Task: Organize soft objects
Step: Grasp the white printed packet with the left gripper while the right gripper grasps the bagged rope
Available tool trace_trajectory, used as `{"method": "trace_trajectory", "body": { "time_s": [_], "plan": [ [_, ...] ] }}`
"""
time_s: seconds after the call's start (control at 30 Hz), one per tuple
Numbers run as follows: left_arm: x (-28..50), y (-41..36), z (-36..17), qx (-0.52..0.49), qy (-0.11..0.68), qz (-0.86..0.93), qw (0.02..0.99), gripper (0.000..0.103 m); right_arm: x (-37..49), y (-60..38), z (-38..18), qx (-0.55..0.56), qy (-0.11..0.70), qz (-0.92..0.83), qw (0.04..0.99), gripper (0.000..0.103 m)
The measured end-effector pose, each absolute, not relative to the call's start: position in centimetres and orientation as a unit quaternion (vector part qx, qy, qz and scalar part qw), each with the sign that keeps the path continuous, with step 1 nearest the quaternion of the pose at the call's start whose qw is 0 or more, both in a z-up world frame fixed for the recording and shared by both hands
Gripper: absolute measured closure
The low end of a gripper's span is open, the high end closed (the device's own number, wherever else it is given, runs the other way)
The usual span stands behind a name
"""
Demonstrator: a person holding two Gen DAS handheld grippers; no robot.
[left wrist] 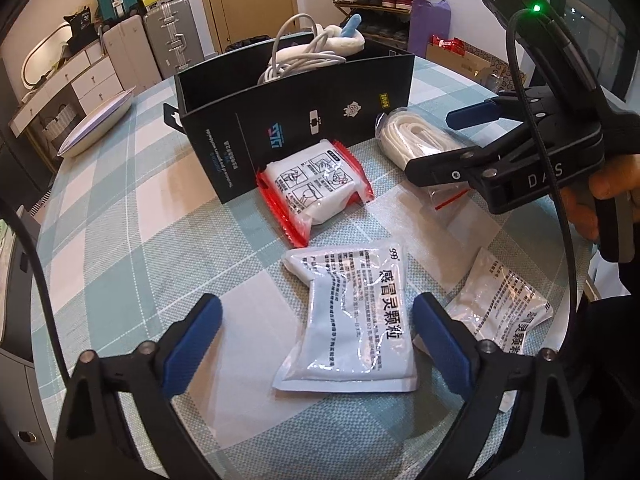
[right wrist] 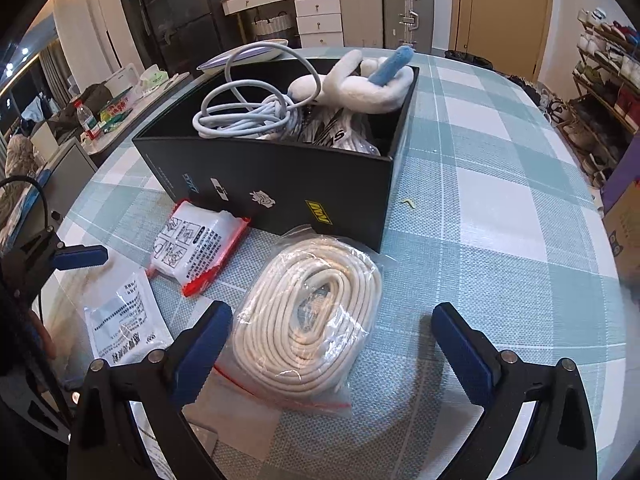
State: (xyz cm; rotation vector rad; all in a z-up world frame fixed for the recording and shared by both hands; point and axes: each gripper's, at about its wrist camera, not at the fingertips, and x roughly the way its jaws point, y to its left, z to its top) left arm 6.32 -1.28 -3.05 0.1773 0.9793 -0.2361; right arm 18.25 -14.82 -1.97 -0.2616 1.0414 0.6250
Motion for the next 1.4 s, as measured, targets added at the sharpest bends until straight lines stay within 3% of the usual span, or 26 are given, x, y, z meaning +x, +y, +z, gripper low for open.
{"method": "trace_trajectory", "body": {
  "time_s": [0.2, 0.33, 0.4, 0.53, 0.63, 0.87, 1.4],
  "plan": [
    [6.1, -1.5, -3.0, 0.088, 0.468, -0.117, 0.872, 0.013, 17.6, -14.9, -2.0, -0.148, 0.482, 0.297, 0.811, 0.009],
    [6.1, -1.5, -2.9, 0.085, 0.468, -0.120, 0.872, 0.016, 17.4, -14.8, -1.9, -0.153, 0.481, 0.307, 0.807, 0.024],
    [6.0, -1.5, -2.8, 0.082, 0.466, -0.126, 0.872, 0.022, 17.2, -14.7, -1.9, -0.158, 0.480, 0.312, 0.805, 0.032],
    [5.8, -1.4, -2.6, 0.069, 0.464, -0.144, 0.871, 0.047, 16.8, -14.5, -1.8, -0.171, 0.473, 0.317, 0.804, 0.037],
    [5.7, -1.4, -2.6, 0.069, 0.458, -0.151, 0.873, 0.058, 16.5, -14.5, -1.6, -0.173, 0.469, 0.323, 0.804, 0.045],
    [5.5, -1.3, -2.3, 0.063, 0.452, -0.154, 0.877, 0.062, 16.3, -14.6, -1.3, -0.175, 0.461, 0.336, 0.803, 0.056],
    [5.3, 0.6, 0.8, 0.025, 0.404, -0.132, 0.905, 0.062, 15.3, -15.1, 1.3, -0.165, 0.425, 0.360, 0.814, 0.057]
  ]
}}
